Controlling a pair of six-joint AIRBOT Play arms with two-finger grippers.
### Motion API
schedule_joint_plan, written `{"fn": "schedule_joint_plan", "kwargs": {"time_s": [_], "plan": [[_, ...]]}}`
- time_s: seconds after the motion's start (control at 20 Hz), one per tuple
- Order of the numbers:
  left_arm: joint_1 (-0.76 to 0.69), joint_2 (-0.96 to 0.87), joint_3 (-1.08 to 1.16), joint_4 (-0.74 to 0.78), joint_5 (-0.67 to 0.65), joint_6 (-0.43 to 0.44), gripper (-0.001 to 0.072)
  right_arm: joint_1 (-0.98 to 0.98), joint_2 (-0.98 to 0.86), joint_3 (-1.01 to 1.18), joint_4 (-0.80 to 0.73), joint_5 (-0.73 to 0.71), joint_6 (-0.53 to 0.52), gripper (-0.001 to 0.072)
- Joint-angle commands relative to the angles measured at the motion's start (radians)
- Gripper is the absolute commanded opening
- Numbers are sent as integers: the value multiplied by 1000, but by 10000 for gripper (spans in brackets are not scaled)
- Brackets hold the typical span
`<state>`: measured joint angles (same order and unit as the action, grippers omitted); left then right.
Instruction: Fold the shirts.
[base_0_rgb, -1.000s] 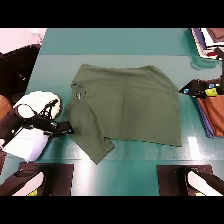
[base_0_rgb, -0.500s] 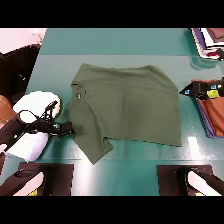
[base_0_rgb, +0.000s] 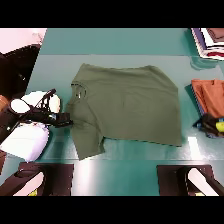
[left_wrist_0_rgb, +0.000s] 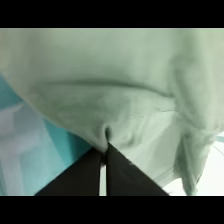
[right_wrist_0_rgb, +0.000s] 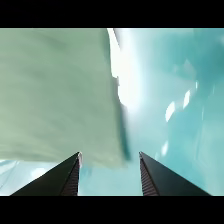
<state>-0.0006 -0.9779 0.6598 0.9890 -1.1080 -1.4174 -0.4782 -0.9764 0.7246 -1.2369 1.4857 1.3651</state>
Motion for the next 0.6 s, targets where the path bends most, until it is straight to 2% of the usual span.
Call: {"fn": "schedule_joint_plan", "kwargs": {"time_s": [0.0, 0.15, 0.3, 0.35, 0.45, 0.55], "plan": [[0, 1, 41, 5, 1, 13, 23, -87, -47, -170, -9, -49, -15, 438], [0, 0, 40, 6, 0, 23, 23, 6, -110, -203, 68, -101, -33, 438], [0, 0, 40, 6, -2, 23, 23, 141, -164, -200, 68, -114, -31, 437], [0, 1, 41, 7, -6, 24, 23, 177, -173, -200, 69, -116, -29, 411], [0, 1, 43, 6, -20, 22, 22, 237, -170, -200, 67, -118, -29, 241], [0, 1, 61, 11, -49, 21, 22, 274, -123, -193, 65, -129, -30, 21]]}}
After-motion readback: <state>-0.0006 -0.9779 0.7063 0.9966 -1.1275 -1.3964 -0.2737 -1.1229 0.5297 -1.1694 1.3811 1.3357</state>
